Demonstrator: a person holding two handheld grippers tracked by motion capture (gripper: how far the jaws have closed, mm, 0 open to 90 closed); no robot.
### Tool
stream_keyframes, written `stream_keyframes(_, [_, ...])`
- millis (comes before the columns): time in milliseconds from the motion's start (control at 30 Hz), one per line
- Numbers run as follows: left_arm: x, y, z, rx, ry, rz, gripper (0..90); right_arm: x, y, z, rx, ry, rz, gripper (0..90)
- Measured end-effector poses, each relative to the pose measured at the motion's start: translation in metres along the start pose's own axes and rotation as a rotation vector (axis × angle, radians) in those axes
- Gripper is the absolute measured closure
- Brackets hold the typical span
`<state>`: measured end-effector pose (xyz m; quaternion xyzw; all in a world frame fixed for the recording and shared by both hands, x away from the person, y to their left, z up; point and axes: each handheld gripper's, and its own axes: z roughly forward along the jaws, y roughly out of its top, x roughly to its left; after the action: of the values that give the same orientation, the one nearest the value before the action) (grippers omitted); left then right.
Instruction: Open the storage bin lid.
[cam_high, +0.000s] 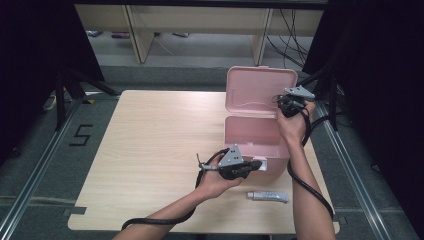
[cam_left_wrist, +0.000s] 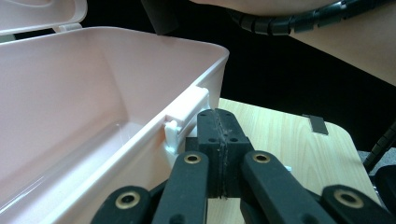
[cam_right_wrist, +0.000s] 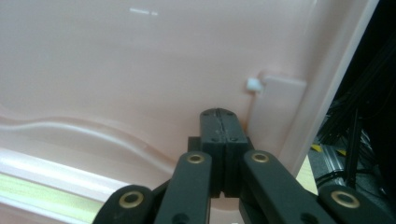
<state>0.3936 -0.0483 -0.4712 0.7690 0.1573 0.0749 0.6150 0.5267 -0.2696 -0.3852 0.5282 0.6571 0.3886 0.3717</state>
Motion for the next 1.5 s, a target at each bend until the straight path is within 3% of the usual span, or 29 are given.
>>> stream_keyframes(167, [0.0, 0.0, 0.0, 0.001, 0.0, 0.001, 89.3, 0.001, 0.0, -0.002, -0.008, -0.004, 0.013, 90.0])
stream_keyframes(300, [0.0, 0.0, 0.0, 0.0, 0.001, 0.001, 89.3, -0.001, 0.001, -0.005, -0.016, 0.002, -0.003, 90.0])
stream_keyframes(367, [0.0, 0.0, 0.0, 0.002, 0.002, 0.001, 89.3, 0.0, 0.001, -0.008, 0.002, 0.014, 0.015, 90.0])
stream_keyframes(400, [0.0, 0.0, 0.0, 0.0, 0.001, 0.0, 89.3, -0.001, 0.001, -0.009, -0.004, 0.007, -0.002, 90.0])
stream_keyframes(600, [0.0, 0.0, 0.0, -0.001, 0.003, -0.002, 89.3, -0.001, 0.002, -0.024, 0.006, 0.028, -0.004, 90.0])
stream_keyframes(667, [0.0, 0.0, 0.0, -0.004, 0.004, -0.003, 89.3, -0.003, 0.001, -0.027, -0.001, 0.041, -0.03, 90.0])
stream_keyframes(900, [-0.001, -0.001, 0.0, -0.007, 0.005, -0.006, 89.4, -0.003, -0.008, -0.048, 0.054, 0.087, 0.005, 90.0])
stream_keyframes(1133, [-0.001, -0.001, 0.0, -0.007, 0.006, -0.01, 89.4, -0.002, -0.02, -0.07, 0.073, 0.124, 0.004, 88.9])
stream_keyframes(1200, [-0.001, -0.001, 0.0, -0.006, 0.006, -0.01, 89.5, -0.003, -0.022, -0.076, 0.073, 0.123, -0.02, 88.1])
stream_keyframes(1367, [-0.001, -0.001, 0.0, -0.005, 0.008, -0.012, 89.5, 0.0, -0.031, -0.088, 0.086, 0.151, 0.02, 85.1])
stream_keyframes(1467, [-0.001, -0.001, 0.0, -0.012, 0.009, -0.017, 89.5, 0.0, -0.036, -0.094, 0.075, 0.145, -0.009, 84.3])
stream_keyframes(1500, [-0.001, 0.0, 0.0, -0.001, 0.006, -0.017, 89.5, 0.0, -0.037, -0.098, 0.091, 0.166, 0.008, 84.1])
